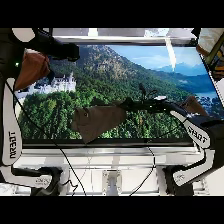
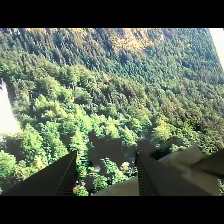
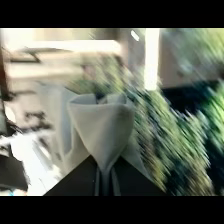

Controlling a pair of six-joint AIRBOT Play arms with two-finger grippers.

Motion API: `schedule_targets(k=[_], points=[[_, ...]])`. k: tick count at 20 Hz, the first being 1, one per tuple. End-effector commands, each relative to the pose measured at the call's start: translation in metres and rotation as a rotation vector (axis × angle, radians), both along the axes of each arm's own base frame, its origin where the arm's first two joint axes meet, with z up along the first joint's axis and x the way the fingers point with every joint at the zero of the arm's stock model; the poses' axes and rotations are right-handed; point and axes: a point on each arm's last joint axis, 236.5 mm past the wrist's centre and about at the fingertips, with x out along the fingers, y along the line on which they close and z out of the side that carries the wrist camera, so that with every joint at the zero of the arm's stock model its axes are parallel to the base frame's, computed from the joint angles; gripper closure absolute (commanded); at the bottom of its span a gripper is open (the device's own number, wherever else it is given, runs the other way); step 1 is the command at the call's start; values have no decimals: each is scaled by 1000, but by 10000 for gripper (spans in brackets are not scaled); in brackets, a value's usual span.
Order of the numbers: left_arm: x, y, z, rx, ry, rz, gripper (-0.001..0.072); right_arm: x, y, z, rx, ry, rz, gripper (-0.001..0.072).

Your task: Fold the shirts.

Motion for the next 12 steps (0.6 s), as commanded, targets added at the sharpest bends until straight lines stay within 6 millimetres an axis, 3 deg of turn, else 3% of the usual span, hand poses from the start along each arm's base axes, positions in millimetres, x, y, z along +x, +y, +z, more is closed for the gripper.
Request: schedule_targets(k=[1, 4, 7, 10, 12], points=[[-4, 1, -3, 7, 20, -3, 286, 37, -35, 43, 68, -113, -134, 682], [-6, 0, -4, 4, 31, -6, 286, 62, -115, 87, 21, -234, -274, 683], [-9, -8, -3, -28, 38, -24, 286, 61, -202, 133, -89, -332, -418, 683], [-10, -15, 0, -56, 37, -38, 287, 21, -291, 145, -351, -301, -528, 682], [-11, -20, 1, -76, 39, -49, 287, -33, -339, 132, -576, -177, -538, 682]])
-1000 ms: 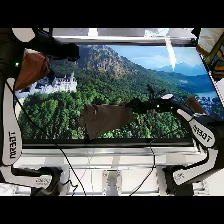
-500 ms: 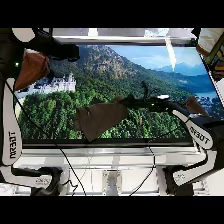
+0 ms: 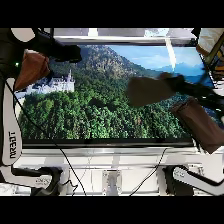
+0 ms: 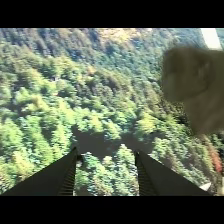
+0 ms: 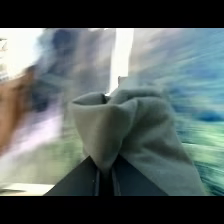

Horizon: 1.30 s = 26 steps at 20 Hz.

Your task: Fold the shirts.

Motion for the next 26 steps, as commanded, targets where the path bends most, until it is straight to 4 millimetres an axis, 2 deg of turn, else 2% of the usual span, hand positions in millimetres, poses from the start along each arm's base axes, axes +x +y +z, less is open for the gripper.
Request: schedule_targets(k=[1, 2, 4, 8, 10, 12, 13, 14, 15, 16, 18, 20, 21, 22, 24, 26], points=[[-2, -10, 4, -40, -2, -21, 287, -97, -97, -24, -336, 298, -151, 683], [-2, -12, 5, -50, -1, -26, 287, -132, -116, -34, -419, 412, -163, 682], [-4, -17, 6, -71, 2, -38, 287, -188, -151, -41, -559, 570, -217, 683], [-9, -24, 7, -96, 17, -58, 287, -259, -187, -51, -625, 737, -348, 683], [-10, -24, 6, -93, 22, -59, 287, -276, -195, -61, -618, 791, -378, 683], [-9, -24, 7, -93, 18, -61, 287, -280, -192, -72, -599, 807, -373, 681], [-9, -24, 7, -93, 18, -61, 287, -282, -187, -78, -583, 814, -364, 637], [-9, -24, 7, -93, 18, -61, 287, -284, -184, -84, -574, 824, -357, 520], [-9, -24, 7, -93, 19, -61, 287, -285, -182, -88, -566, 831, -351, 372], [-9, -24, 7, -93, 19, -61, 287, -284, -181, -89, -559, 829, -352, 319], [-9, -24, 6, -93, 19, -61, 287, -272, -181, -87, -528, 784, -392, 319], [-9, -24, 3, -91, 26, -59, 287, -244, -172, -80, -453, 676, -418, 319], [-9, -24, -4, -88, 41, -58, 287, -222, -160, -73, -374, 591, -425, 320], [-10, -24, -13, -82, 64, -57, 289, -200, -146, -61, -290, 497, -415, 320], [-13, -24, -26, -73, 100, -59, 290, -149, -102, -20, -142, 244, -302, 322], [-20, -28, -22, -90, 110, -74, 290, -112, -49, 30, -58, -11, -128, 333]])
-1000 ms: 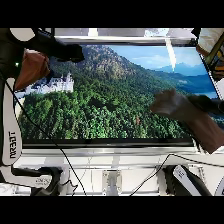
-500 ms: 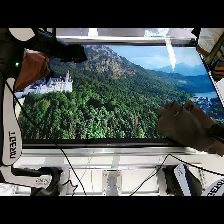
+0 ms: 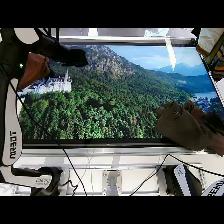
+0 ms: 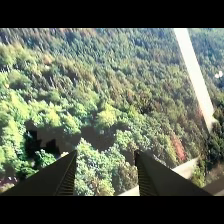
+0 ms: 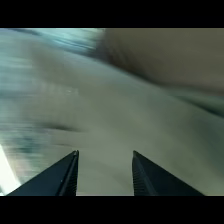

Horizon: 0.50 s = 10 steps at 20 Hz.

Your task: Fold the shirts.

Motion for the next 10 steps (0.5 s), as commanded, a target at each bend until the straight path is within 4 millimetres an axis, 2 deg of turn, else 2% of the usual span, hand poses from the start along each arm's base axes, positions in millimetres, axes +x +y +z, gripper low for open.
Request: schedule_targets(k=[1, 2, 4, 5, 7, 10], points=[[-13, -8, 2, -32, 31, -31, 290, 67, 93, 94, 181, -471, 281, 334], [-23, -14, 13, -59, 24, -60, 290, 71, 126, 108, 192, -540, 400, 334], [-47, -19, 40, -97, -7, -112, 291, 66, 187, 111, 194, -566, 608, 334], [-60, -16, 53, -98, -26, -123, 292, 59, 217, 104, 186, -541, 705, 334], [-94, -4, 82, -81, -72, -136, 299, 39, 262, 79, 119, -463, 890, 334], [-155, 16, 123, -62, -150, -159, 325, 2, 307, 44, 13, -342, 1123, 334]])
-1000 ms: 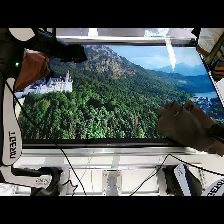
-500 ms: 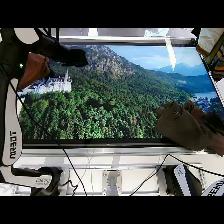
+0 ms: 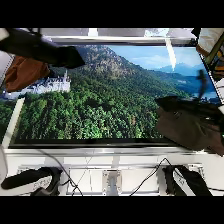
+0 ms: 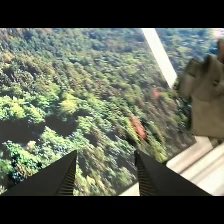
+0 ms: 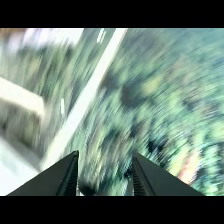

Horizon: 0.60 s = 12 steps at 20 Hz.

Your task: Fold the shirts.

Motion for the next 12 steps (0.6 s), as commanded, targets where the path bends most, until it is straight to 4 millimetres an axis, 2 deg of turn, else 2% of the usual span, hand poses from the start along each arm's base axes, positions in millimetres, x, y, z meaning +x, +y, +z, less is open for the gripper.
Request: schedule_targets(k=[1, 2, 5, 6, 9, 12], points=[[-72, 25, 40, 32, -77, -24, 403, -42, 56, -31, -170, 9, 238, 334], [-90, 39, 47, 60, -104, -3, 488, -52, 65, -36, -191, 31, 265, 334], [-138, 96, 53, 176, -131, 143, 498, -76, 87, -43, -217, 67, 337, 334], [-152, 108, 62, 163, -168, 194, 498, -81, 92, -43, -217, 64, 358, 334], [-193, 121, 84, 121, -275, 219, 498, -85, 98, -42, -217, 55, 377, 334], [-218, 128, 95, 96, -338, 225, 498, -72, 98, -39, -211, 22, 336, 333]])
